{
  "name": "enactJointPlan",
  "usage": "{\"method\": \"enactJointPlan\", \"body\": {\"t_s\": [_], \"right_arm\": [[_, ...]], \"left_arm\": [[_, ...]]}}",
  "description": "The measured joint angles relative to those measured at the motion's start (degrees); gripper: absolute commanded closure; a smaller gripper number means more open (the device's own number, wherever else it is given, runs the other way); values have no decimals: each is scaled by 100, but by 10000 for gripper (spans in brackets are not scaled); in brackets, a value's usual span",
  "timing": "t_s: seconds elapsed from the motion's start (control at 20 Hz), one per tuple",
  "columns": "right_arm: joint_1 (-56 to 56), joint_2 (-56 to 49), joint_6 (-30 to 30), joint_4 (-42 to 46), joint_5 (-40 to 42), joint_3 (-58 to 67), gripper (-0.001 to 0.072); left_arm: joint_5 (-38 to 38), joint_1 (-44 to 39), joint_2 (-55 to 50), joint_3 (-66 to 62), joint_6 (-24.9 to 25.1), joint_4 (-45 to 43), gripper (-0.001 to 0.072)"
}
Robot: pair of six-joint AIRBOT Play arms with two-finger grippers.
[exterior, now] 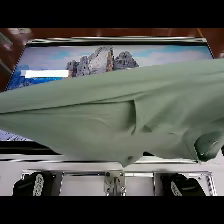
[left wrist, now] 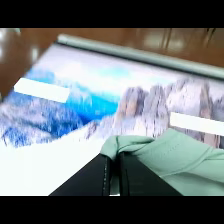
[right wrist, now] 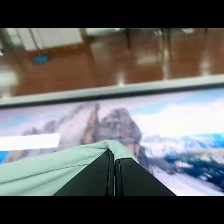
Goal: Fold the shirts.
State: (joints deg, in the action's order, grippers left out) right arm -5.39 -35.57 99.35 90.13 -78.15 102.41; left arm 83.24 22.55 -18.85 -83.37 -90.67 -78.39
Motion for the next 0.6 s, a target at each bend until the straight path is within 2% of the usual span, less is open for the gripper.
{"method": "enactJointPlan", "body": {"t_s": [0.25, 0.4, 0.6], "right_arm": [[-2, -1504, -199, 9, -240, -4, 662], [-2, -2658, -306, -76, -44, -7, 662], [2, -4087, -291, -538, 942, -4, 661]], "left_arm": [[-210, 0, -184, 1528, -11, 109, 665], [-885, 0, -570, 2249, -114, 452, 664], [-2100, -118, -1589, 2651, -118, 1220, 664]]}}
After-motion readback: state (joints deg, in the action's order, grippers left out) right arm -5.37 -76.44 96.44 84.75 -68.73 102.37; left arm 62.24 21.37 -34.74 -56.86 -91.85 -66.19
